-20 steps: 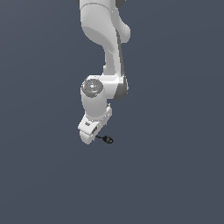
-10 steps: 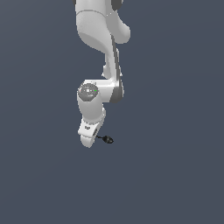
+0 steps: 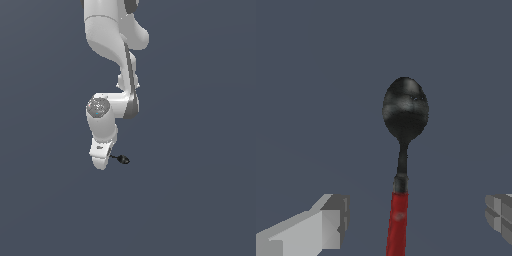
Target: Pick up the object and move it to a goal position.
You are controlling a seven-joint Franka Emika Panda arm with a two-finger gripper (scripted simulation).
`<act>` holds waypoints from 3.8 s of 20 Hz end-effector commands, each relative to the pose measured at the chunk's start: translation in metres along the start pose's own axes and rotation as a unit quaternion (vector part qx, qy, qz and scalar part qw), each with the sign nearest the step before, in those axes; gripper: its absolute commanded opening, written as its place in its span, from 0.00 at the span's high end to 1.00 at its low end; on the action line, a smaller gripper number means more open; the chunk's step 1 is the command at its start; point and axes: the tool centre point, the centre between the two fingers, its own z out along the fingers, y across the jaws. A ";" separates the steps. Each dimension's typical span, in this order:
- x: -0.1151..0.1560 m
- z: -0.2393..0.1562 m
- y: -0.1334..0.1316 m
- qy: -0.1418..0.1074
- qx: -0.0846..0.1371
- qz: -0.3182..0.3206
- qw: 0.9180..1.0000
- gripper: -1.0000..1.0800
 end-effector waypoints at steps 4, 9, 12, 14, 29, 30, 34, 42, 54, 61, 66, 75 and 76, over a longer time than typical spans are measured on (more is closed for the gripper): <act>0.000 0.001 0.000 0.000 0.000 -0.003 1.000 0.04; 0.000 0.014 0.000 0.000 0.000 -0.004 1.000 0.04; 0.000 0.030 -0.001 0.000 0.000 -0.005 1.000 0.04; 0.000 0.040 -0.001 0.000 0.000 -0.005 1.000 0.04; 0.000 0.051 0.000 0.000 0.000 -0.006 1.000 1.00; 0.000 0.051 0.000 0.000 0.000 -0.006 1.000 1.00; 0.000 0.047 0.001 0.000 0.000 -0.006 1.000 1.00; -0.005 0.008 0.010 0.000 0.000 -0.006 1.000 1.00; -0.020 -0.113 0.038 0.001 0.000 -0.007 1.000 1.00; -0.030 -0.186 0.057 0.001 0.000 -0.006 1.000 1.00; -0.035 -0.225 0.068 0.001 0.000 -0.006 1.000 1.00; -0.040 -0.261 0.080 0.001 0.000 -0.006 1.000 1.00; -0.041 -0.262 0.080 0.001 0.000 -0.006 1.000 1.00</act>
